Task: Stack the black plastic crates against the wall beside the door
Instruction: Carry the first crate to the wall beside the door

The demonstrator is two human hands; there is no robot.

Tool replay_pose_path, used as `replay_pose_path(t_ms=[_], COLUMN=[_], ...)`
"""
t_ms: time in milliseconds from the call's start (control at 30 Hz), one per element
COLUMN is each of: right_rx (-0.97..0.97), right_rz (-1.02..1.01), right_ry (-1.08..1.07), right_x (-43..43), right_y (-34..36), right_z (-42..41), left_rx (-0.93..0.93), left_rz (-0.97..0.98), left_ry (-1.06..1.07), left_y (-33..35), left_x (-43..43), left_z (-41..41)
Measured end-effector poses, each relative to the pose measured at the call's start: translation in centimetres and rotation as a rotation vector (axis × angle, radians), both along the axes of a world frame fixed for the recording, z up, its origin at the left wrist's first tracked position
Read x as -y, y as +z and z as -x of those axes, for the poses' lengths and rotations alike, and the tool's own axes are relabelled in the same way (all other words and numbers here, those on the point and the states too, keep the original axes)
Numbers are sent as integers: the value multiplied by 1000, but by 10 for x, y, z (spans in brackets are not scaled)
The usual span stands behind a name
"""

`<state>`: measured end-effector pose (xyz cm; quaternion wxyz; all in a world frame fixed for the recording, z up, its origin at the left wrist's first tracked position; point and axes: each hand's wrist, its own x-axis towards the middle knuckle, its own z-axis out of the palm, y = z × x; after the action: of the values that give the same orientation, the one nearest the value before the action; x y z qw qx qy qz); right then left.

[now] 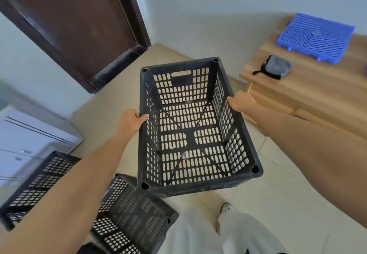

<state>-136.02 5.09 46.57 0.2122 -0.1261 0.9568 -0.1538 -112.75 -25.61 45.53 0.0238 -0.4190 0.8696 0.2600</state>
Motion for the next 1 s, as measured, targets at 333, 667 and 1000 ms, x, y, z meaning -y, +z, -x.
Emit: replay_pose_path(t_ms=[333,667,1000], right_rx=[48,144,194], right_rz=[-41,-10,-116], right_ry=[82,26,24], right_x=[152,262,325], right_y=[-26,-82,-167], right_z=[212,415,584], left_rx=[125,261,300], left_rz=[-33,-113,-232], left_ry=[20,9,36], left_y=[-29,-75,-163], left_x=[126,230,279], left_z=[186,390,566])
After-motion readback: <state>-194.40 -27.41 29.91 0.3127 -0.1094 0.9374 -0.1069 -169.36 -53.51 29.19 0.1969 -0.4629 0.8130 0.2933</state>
